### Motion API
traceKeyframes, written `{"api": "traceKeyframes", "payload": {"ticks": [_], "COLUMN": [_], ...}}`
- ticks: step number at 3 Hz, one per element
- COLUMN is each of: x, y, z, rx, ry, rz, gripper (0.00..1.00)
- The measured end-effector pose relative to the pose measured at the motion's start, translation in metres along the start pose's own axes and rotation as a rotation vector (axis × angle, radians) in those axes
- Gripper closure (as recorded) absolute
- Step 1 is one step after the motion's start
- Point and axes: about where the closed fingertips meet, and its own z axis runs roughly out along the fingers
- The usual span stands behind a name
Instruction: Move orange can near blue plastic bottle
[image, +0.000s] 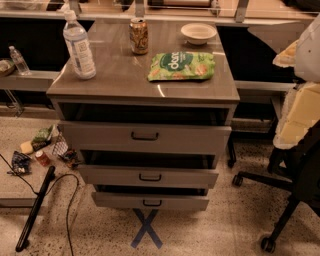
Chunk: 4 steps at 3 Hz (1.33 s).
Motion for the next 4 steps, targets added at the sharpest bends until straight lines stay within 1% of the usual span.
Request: {"api": "traceKeyframes", "payload": {"ticks": [1, 2, 3, 4], "x": [-0.003, -0.058, -0.111, -0.19], "y": [-0.003, -0.054, -0.105, -0.14], "z": [0.001, 0.008, 0.011, 0.016], "rx": [0.005, 0.075, 0.114, 0.125], "ry": [-0.02, -0.325, -0.618, -0.834], "rz": [0.0, 0.011, 0.086, 0.141], "gripper": [0.0, 0.0, 0.0, 0.0]}}
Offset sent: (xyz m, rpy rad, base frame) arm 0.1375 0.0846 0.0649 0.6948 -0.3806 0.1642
